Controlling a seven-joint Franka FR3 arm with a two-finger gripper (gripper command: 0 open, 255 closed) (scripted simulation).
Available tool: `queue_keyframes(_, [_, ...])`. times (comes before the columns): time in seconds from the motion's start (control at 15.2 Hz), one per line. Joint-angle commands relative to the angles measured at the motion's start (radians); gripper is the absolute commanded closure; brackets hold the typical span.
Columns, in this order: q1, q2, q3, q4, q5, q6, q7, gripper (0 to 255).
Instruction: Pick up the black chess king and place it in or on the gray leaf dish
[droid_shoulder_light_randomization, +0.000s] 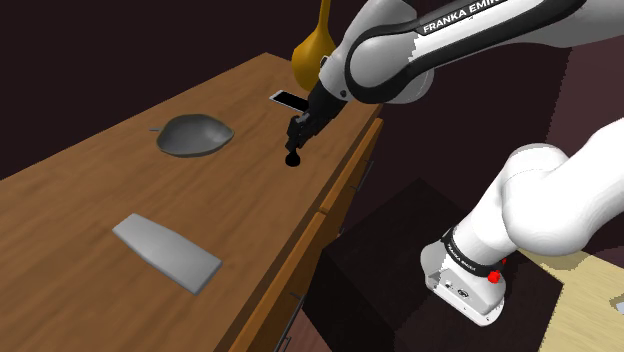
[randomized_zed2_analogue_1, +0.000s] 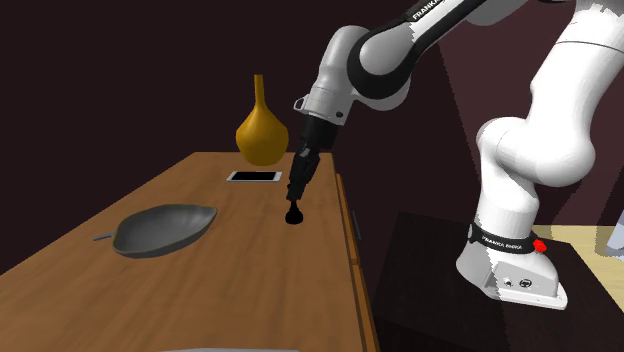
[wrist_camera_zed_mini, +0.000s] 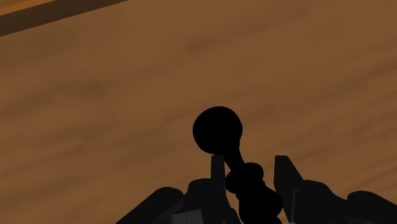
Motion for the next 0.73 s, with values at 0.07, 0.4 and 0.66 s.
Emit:
queue_keyframes(0.07, [0.0, 0.0, 0.0, 0.0, 0.0, 0.0, 0.0, 255])
queue_keyframes(0.4, [-0.004, -0.01, 0.002, 0.005, -0.009, -0.015, 0.009, 255])
queue_keyframes(0.66, [-0.019, -0.047, 0.005, 0.03, -0.04, -0.075, 0.041, 255])
